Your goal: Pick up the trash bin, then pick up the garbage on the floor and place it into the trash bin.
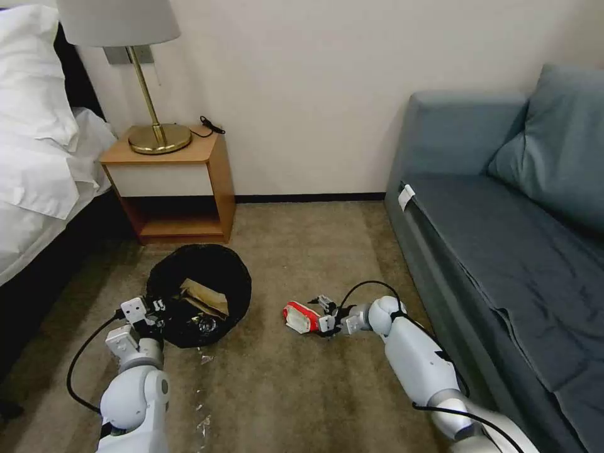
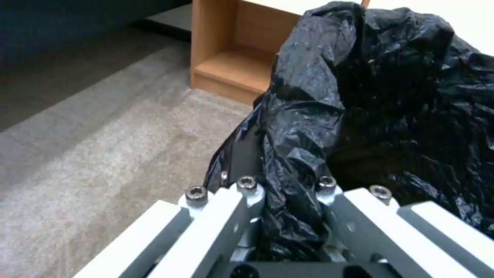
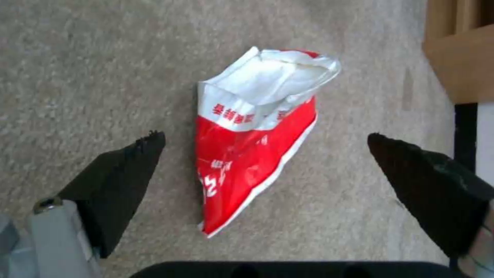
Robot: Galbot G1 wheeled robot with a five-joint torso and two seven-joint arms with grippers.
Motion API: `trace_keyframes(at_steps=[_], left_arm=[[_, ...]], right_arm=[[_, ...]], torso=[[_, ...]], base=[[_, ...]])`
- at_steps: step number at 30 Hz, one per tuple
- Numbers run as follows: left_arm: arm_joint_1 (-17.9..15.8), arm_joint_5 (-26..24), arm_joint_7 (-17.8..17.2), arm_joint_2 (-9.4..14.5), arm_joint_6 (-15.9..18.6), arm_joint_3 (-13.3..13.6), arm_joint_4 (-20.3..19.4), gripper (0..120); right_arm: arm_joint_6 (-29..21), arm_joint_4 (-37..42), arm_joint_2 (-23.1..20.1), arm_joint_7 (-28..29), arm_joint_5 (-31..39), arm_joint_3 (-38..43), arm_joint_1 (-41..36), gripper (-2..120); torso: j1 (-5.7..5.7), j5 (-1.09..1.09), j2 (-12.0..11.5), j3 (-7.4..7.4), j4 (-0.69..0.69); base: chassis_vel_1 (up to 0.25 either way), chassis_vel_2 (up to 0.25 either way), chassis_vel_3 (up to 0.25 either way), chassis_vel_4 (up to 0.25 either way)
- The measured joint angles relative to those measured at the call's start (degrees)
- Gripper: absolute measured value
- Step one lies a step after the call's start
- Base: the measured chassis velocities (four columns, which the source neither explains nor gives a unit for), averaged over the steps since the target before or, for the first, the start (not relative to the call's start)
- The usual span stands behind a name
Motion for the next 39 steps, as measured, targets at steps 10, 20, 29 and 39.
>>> trace_keyframes(at_steps=[10,20,29,39], left_arm=[[1.06,-0.27,0.08,0.11,-0.16,-0.39,-1.11,3],[2.88,-0.97,0.52,0.17,-0.83,-1.52,-1.99,3],[4.52,-1.47,1.02,0.1,-1.49,-2.26,-2.92,3],[5.1,-1.49,0.96,0.0,-1.49,-2.25,-4.23,3]], right_arm=[[-2.6,-5.2,2.18,8.61,-3.17,-2.14,0.57,100],[-7.84,-10.2,3.68,12.66,-3.41,-3.18,0.75,100],[-11.07,-10.76,5.0,15.06,-1.97,-4.13,0.35,90],[-14.26,-11.27,6.55,18.02,2.11,-5.28,-0.32,55]], torso=[[0.0,0.0,0.0,0.0,0.01],[0.0,-0.02,0.01,-0.01,0.0],[-0.01,-0.02,0.01,-0.01,-0.01],[0.0,0.03,-0.01,0.01,0.04]], base=[[0.0,0.0,0.0,0.0],[0.0,0.0,0.0,0.0],[0.0,0.0,0.0,0.0],[0.0,0.0,0.0,0.0]])
